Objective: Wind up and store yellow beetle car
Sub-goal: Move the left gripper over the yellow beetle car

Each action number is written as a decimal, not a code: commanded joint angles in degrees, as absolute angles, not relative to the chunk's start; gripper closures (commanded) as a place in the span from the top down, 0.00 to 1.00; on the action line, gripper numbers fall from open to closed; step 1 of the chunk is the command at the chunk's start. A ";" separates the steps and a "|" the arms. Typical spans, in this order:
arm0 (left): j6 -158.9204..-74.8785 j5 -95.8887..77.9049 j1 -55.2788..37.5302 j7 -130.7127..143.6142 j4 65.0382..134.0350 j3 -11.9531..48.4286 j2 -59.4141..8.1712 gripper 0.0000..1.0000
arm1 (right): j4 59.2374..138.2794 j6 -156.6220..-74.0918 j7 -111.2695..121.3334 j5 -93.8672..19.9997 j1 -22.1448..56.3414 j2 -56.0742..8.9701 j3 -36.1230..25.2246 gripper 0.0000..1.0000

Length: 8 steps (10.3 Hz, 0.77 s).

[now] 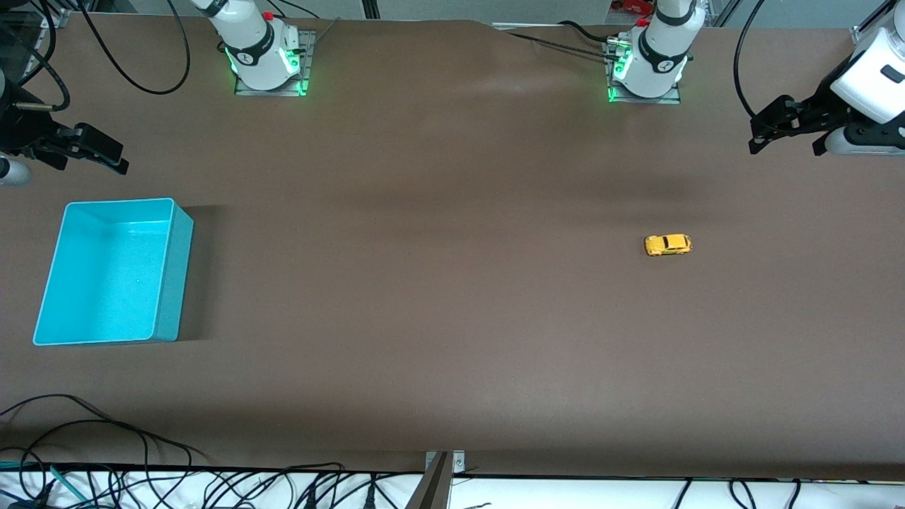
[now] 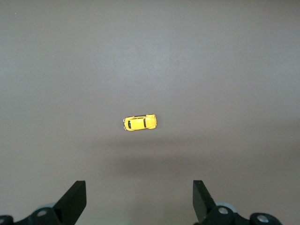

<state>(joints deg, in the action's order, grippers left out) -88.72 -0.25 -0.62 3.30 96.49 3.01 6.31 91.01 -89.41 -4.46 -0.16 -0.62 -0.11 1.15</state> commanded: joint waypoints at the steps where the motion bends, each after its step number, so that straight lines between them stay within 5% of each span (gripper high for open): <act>1: -88.51 -1.23 -0.53 3.87 97.21 2.99 6.94 1.00 | 90.26 -89.12 -5.10 -0.79 -0.70 0.00 1.14 1.00; 8: -104.83 -1.23 -0.18 3.43 108.53 2.72 4.48 1.00 | 90.26 -88.95 -5.10 -0.79 -0.70 0.00 1.14 1.00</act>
